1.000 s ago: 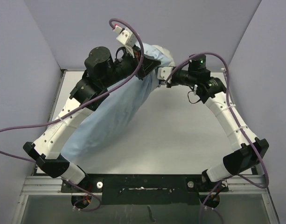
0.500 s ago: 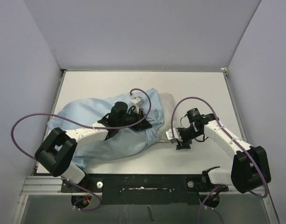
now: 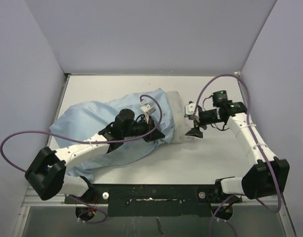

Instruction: Put the pillow into the pillowcase

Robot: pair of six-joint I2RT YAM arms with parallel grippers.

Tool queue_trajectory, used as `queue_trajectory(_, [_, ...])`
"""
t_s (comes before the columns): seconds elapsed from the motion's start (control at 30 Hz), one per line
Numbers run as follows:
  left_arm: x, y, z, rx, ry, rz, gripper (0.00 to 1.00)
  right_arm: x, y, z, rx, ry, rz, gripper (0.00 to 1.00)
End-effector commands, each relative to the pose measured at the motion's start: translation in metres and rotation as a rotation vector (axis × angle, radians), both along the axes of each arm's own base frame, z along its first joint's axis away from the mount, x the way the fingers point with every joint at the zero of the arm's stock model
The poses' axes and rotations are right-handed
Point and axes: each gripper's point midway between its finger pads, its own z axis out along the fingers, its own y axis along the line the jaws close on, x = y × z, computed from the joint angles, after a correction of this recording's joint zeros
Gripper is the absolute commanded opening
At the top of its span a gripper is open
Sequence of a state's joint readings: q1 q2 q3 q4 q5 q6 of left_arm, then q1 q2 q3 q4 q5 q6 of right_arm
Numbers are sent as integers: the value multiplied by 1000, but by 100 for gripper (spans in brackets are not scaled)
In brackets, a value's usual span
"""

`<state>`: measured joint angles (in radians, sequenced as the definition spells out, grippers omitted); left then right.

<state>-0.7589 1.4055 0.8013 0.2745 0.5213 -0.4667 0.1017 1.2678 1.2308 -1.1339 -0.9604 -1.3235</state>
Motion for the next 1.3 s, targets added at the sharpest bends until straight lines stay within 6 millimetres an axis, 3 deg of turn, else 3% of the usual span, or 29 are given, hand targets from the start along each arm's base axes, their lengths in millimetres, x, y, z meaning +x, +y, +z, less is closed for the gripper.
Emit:
queue_trajectory(0.0, [-7, 9, 64, -101, -148, 21, 0, 53, 33, -62, -108, 36, -128, 73])
queue_trajectory(0.07, [-8, 12, 73, -118, -173, 29, 0, 52, 45, -84, -137, 87, -121, 35])
queue_trajectory(0.13, [-5, 7, 84, -152, -208, 19, 0, 42, 73, -85, -130, 102, -74, 10])
queue_trajectory(0.23, [5, -17, 96, -175, -222, -46, 0, 7, 131, -31, 132, 236, 96, 2])
queue_trajectory(0.3, [8, -33, 91, -180, -189, -107, 0, -11, 140, 1, 304, 414, 188, 2])
queue_trajectory(0.37, [7, -40, 81, -186, -157, -133, 0, -10, 127, -2, 363, 486, 170, 11])
queue_trajectory(0.43, [-2, -40, 69, -192, -152, -143, 1, 6, 97, -12, 391, 439, 68, 32])
queue_trajectory(0.5, [-15, -33, 46, -158, -132, -136, 12, 12, 67, -23, 354, 366, -5, 60])
queue_trajectory(0.6, [-36, -9, 23, -99, -117, -101, 30, 10, 30, -35, 95, 146, -3, 83])
queue_trajectory(0.7, [-49, 15, 19, -51, -137, -58, 50, 16, -11, -42, -44, 31, -64, 95])
queue_trajectory(0.73, [-52, 22, 23, -39, -148, -49, 55, 18, -20, -35, -12, 9, -89, 100])
queue_trajectory(0.83, [-52, 39, 48, -14, -187, 0, 69, 40, -34, -10, 107, 0, -182, 98])
queue_trajectory(0.93, [-29, 47, 98, -22, -215, 102, 76, 82, -33, -3, 189, 117, -305, 98])
queue_trajectory(1.03, [21, 53, 122, 8, -118, 261, 76, 129, -22, -7, 303, 334, -443, 98])
queue_trajectory(1.13, [75, 54, 116, 118, -55, 468, 76, 157, 4, -20, 344, 526, -521, 98])
queue_trajectory(1.27, [130, 57, 87, 292, 8, 736, 74, 175, 28, -47, 340, 623, -598, 98])
